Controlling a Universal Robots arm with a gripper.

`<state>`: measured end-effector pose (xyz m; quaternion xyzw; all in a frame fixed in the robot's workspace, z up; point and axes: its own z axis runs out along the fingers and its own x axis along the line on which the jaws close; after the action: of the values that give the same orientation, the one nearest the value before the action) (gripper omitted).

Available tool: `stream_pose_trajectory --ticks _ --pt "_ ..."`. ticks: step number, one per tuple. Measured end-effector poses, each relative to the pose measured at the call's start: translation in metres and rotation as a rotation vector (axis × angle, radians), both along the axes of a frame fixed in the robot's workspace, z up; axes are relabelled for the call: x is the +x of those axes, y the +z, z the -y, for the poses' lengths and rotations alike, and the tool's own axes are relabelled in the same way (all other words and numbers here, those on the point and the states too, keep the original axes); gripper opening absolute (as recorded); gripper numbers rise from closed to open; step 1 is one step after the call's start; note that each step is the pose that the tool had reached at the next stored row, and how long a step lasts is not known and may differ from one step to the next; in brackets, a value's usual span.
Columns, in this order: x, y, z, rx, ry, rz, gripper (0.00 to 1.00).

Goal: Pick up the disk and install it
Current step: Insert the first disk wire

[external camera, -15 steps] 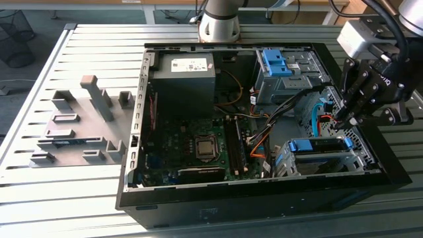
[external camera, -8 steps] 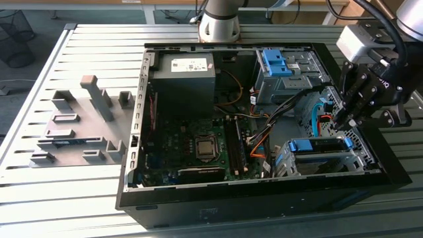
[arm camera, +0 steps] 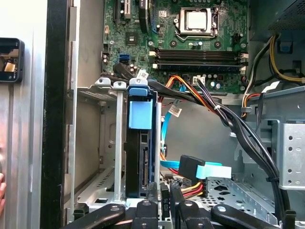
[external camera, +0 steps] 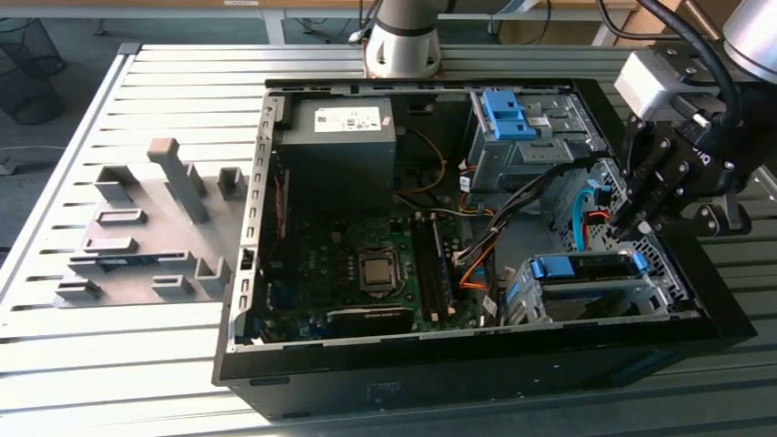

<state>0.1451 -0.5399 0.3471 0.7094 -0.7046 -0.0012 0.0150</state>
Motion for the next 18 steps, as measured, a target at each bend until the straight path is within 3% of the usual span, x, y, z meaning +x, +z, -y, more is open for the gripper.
stream_pose_trajectory --ticks 4,5,8,12,14,18 --pt "0.0000 -0.0004 0.0000 0.0026 0.000 0.0000 0.24" --pt "0.0000 -0.0004 -0.0001 0.0033 0.000 0.0000 0.17" --pt "-0.0033 -0.0004 0.0002 0.0044 0.001 0.0011 0.16" --pt "-0.0099 -0.0005 0.0025 0.0047 0.001 0.0087 0.16" --pt "-0.0108 -0.0018 0.0032 0.0049 -0.002 0.0169 0.16" --pt "-0.0115 -0.0043 0.0047 0.0048 -0.018 0.0210 0.16"
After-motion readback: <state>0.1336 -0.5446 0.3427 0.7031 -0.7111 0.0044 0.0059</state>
